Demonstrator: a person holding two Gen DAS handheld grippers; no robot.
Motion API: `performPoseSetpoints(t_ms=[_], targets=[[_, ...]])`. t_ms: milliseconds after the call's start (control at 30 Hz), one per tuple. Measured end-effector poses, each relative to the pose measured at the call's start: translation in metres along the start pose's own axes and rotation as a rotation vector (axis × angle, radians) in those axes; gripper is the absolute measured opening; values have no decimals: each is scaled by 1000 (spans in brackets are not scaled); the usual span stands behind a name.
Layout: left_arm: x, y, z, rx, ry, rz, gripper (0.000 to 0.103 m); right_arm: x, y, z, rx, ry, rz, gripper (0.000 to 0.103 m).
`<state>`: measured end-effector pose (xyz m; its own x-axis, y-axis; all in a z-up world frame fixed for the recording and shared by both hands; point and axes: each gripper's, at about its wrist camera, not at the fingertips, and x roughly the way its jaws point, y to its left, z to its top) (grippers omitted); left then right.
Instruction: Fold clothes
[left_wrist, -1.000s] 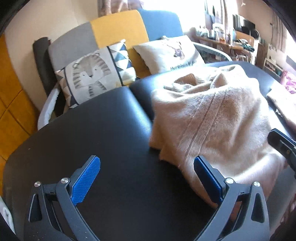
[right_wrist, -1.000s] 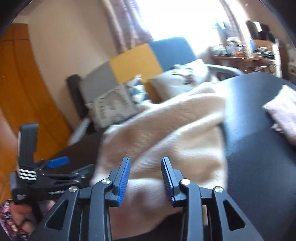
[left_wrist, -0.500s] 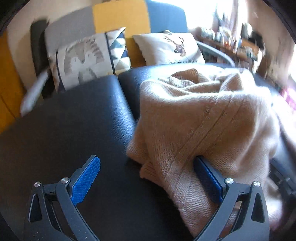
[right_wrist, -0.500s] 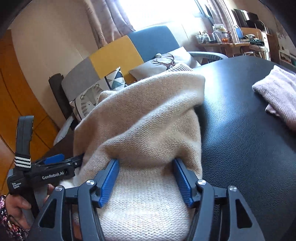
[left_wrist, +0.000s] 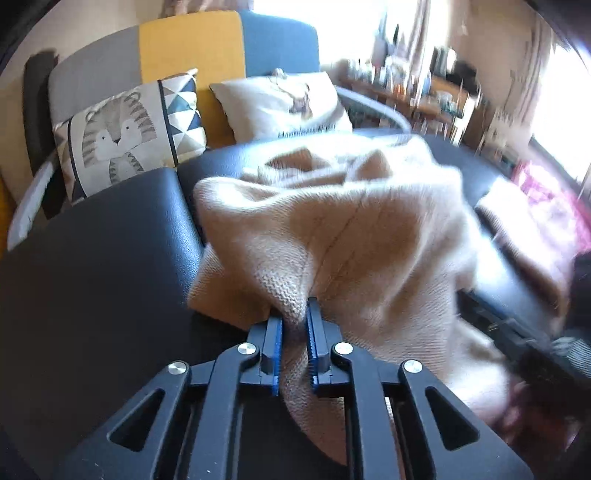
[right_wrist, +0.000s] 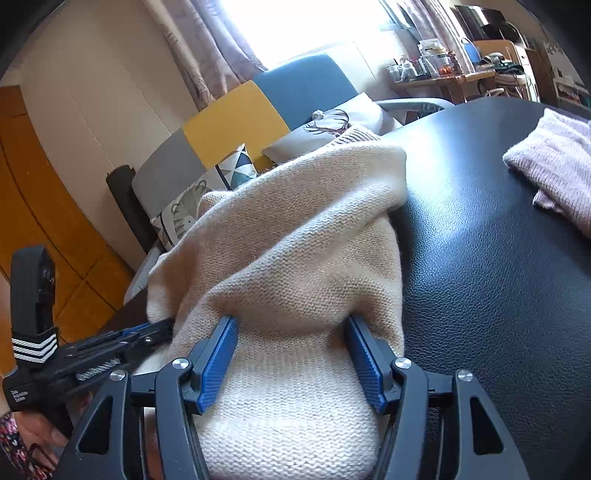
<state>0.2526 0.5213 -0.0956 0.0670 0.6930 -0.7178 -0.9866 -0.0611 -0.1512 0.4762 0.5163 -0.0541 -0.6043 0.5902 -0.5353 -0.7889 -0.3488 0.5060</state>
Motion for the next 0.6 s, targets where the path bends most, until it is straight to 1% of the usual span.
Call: performPoseSetpoints(t_ms=[67, 100, 167, 333, 367, 433, 500, 567, 600], targets=[[-19, 6, 4, -55, -53, -45, 10, -1, -5, 0, 21, -8, 26, 62], [-26, 7, 5, -65, -71, -59, 10, -1, -7, 0, 31, -12, 39, 62], [-42, 9, 8, -80, -106, -84, 9, -2, -11, 1, 55, -17, 67, 62], [-77, 4, 0, -84, -156, -147, 9, -3, -14, 4, 139, -3, 115, 64], [-86, 7, 0, -93, -170, -161, 9, -3, -12, 4, 167, 14, 140, 65], [-106, 12, -1, -105, -213, -182, 9, -5, -6, 4, 229, 28, 226, 66], [-129, 21, -2, -114, -263, -181, 9, -5, 9, 3, 253, 47, 285, 67], [-152, 33, -5, -128, -315, -164, 9, -2, 28, 2, 214, 95, 321, 67], [-163, 39, -8, -132, -337, -144, 9, -1, 42, 1, 172, 122, 345, 67]])
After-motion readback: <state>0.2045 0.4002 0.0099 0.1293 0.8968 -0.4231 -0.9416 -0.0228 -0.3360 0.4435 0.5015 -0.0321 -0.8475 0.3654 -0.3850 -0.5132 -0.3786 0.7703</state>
